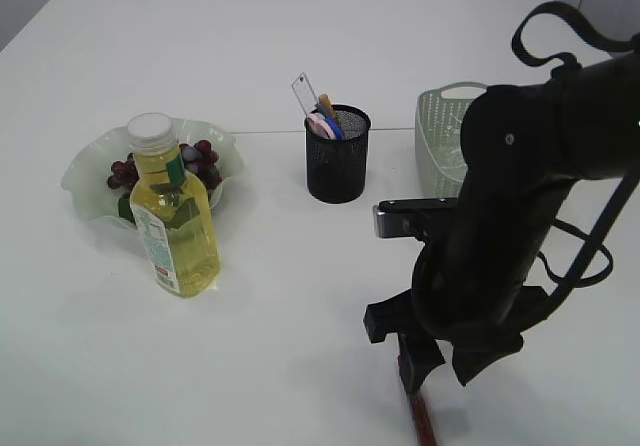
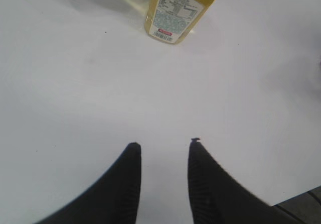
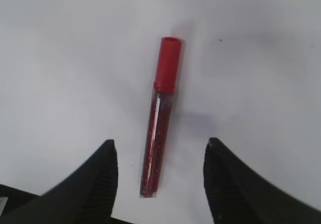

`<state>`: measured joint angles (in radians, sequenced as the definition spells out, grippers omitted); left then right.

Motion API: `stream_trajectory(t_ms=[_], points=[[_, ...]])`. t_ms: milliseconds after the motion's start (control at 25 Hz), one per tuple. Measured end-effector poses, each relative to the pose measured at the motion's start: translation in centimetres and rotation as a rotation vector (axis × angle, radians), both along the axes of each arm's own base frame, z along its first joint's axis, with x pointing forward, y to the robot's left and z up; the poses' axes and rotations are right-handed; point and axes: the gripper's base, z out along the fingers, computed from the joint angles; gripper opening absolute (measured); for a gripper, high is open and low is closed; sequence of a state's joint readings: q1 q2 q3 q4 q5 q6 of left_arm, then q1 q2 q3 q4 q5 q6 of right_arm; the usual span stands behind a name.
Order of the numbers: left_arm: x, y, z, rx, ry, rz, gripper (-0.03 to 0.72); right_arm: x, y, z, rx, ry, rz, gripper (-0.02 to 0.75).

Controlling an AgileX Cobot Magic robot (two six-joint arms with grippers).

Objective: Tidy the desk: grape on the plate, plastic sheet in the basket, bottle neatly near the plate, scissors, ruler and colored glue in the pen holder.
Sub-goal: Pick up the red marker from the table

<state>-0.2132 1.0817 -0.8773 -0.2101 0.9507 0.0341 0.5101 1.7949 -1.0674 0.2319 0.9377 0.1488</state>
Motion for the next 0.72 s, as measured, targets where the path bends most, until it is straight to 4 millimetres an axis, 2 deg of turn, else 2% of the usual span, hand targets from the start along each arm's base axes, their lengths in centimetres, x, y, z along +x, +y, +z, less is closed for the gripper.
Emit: stream_trajectory(t_ms=[360, 720], points=[[0.0, 0.0, 0.0, -0.003, -0.003, 0.001, 0.241, -0.3, 0.8, -0.9, -0.005, -0.056, -0.096, 0.405], [0.2, 0.0, 0.1, -0.007, -0.019, 0.005, 0.241, 0.2, 1.0, -3.5, -0.042, -0.017, -0.12, 0.403]])
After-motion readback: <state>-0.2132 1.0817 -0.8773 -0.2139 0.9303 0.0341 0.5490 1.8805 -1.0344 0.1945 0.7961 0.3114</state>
